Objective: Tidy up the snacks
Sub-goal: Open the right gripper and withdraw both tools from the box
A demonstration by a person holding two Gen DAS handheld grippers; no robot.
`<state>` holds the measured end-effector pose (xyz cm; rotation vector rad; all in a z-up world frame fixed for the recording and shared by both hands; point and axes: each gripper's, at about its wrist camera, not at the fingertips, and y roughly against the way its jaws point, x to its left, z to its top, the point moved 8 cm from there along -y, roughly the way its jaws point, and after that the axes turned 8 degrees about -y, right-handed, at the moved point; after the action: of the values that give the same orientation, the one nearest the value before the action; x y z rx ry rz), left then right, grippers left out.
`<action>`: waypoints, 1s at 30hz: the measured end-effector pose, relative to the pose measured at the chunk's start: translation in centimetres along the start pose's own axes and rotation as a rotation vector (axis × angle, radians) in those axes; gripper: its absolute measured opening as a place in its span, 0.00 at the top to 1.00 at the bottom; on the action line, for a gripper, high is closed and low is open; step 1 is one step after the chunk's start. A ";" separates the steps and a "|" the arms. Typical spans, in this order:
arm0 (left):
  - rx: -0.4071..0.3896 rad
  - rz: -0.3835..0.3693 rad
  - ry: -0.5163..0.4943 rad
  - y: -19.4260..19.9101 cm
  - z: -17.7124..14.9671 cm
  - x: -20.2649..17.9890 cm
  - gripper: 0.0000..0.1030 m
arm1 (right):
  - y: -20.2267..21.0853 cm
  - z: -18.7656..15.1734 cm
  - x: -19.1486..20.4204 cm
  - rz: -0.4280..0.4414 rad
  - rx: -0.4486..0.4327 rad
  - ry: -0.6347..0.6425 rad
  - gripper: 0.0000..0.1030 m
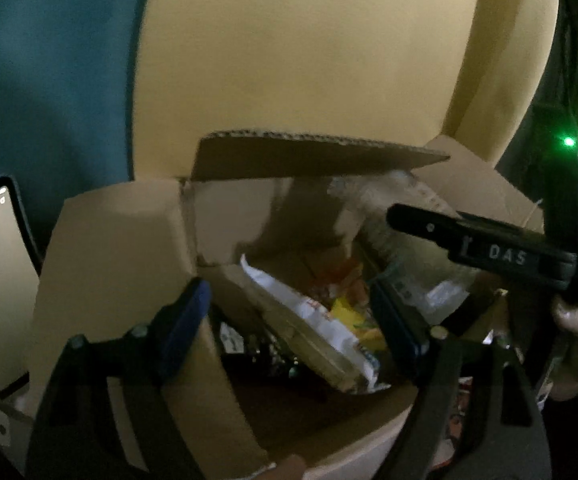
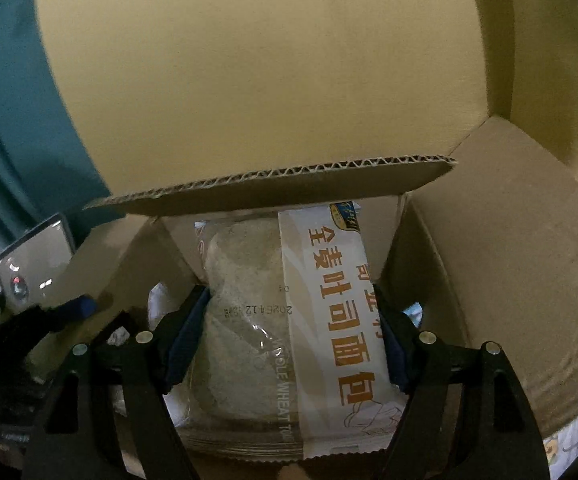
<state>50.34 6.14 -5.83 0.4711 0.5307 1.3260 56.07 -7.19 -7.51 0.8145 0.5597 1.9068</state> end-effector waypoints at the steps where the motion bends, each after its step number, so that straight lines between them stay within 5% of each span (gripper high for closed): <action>1: -0.004 0.005 0.000 0.3 0.0 0.2 0.19 | 0.1 0.2 0.3 -0.001 -0.009 0.005 0.15; 12: -0.069 0.041 0.014 5.6 -0.7 0.6 0.19 | 3.1 -0.3 2.3 0.017 -0.038 0.039 0.14; 30: -0.081 0.017 -0.038 12.3 -5.7 -5.4 0.18 | 12.6 -6.9 1.2 0.017 -0.064 0.087 0.14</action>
<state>36.44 3.16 -2.42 0.4338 0.4406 1.3467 43.09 -11.90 -3.31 0.7005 0.5436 1.9728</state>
